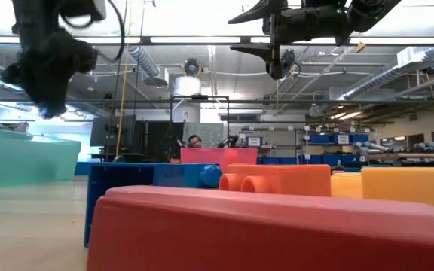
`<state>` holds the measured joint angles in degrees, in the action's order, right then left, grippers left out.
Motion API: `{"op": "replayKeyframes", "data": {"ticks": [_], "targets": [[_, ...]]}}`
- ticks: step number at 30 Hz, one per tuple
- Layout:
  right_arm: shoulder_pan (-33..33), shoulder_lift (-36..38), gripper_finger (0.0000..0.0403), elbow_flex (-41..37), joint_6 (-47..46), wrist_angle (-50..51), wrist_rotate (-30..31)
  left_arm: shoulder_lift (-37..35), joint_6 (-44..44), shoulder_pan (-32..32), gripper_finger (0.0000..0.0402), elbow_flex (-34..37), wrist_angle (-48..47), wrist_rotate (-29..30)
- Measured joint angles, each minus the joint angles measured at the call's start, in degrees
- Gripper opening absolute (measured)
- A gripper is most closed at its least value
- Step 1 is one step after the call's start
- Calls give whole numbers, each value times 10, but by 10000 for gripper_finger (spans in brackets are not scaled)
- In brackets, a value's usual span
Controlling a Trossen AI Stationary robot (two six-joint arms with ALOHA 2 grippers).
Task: Sort blocks by size
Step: Put the blue 4 studded building block into the teal bin, then put the red 4 studded building block into the teal bin
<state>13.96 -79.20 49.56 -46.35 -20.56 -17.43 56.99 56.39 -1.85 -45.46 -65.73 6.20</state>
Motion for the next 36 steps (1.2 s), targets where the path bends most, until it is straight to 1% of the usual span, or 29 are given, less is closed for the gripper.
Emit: {"op": "replayKeyframes", "data": {"ticks": [2,6,9,17,23,25,28,33,36], "targets": [[-5,0,220,0,0,0,0,11,21,0,157,16,-7,-13],[-17,0,220,0,0,0,0,29,27,0,160,41,-5,-30],[-26,0,220,0,7,1,0,38,39,0,170,53,-5,-43],[-33,0,220,0,11,10,0,43,40,0,212,64,-4,-47],[-33,0,220,0,15,13,0,42,21,0,219,62,-8,-43],[-33,0,220,0,15,12,0,42,9,1,219,51,-11,-35],[-33,0,220,0,30,10,1,42,-13,5,219,22,-10,-7],[-38,0,220,0,106,11,43,42,-61,5,219,-39,-9,45],[-51,0,215,15,136,49,79,42,-98,5,219,-70,14,66]]}}
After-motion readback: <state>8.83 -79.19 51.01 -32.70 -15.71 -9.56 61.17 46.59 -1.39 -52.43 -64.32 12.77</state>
